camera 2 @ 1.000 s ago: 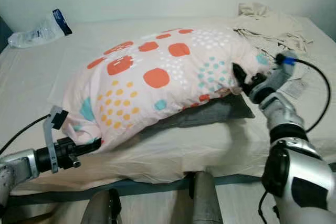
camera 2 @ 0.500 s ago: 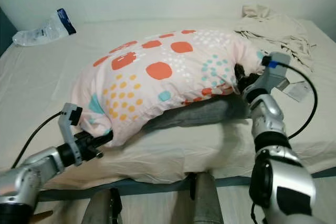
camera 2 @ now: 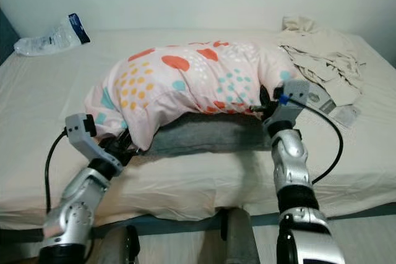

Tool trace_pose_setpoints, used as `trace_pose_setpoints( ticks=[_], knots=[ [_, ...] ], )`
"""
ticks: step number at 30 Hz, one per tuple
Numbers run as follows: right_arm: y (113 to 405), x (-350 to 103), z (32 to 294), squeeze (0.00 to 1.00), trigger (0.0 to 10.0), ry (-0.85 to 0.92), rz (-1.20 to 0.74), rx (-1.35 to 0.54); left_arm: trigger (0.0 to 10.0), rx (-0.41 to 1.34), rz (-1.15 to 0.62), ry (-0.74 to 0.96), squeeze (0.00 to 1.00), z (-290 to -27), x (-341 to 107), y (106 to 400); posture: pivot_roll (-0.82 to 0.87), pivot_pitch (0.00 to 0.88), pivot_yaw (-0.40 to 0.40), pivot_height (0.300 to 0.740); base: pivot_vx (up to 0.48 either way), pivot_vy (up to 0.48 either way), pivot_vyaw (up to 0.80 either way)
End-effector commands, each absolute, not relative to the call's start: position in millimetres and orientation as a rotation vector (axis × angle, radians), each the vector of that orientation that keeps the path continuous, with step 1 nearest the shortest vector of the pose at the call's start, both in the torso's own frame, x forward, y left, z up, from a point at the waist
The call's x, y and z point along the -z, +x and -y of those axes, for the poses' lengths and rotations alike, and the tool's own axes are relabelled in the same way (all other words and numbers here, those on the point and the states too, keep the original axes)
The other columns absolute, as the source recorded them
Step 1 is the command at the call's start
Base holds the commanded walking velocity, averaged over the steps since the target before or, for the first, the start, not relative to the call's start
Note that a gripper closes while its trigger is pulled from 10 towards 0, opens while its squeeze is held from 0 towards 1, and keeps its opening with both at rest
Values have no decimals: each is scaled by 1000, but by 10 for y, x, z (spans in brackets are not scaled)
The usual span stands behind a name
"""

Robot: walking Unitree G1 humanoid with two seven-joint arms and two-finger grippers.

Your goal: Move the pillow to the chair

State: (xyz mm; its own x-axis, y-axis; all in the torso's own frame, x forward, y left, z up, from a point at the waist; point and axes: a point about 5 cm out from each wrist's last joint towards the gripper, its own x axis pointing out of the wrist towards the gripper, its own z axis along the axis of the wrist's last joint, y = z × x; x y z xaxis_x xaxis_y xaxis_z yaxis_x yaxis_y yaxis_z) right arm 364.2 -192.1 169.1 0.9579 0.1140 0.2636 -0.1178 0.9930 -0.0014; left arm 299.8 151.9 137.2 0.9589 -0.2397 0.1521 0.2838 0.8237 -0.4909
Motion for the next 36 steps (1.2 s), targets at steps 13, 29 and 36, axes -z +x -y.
trace_pose_setpoints(
  ticks=[13,29,36],
  knots=[
    [3322,-887,1522,0,10000,70,-19,-96,10000,282,-230,-118,0,-1112,-839,3123,-17,85,-36,581,0,0,0],
    [3162,-775,1427,0,10000,1,-45,-138,10000,134,-129,-176,0,-1206,-917,3234,-27,79,-7,581,0,0,0],
    [3150,-791,1415,0,10000,-1,-31,-140,10000,101,-101,-211,0,-1239,-930,3269,-27,71,-11,600,0,0,0]
  ],
)
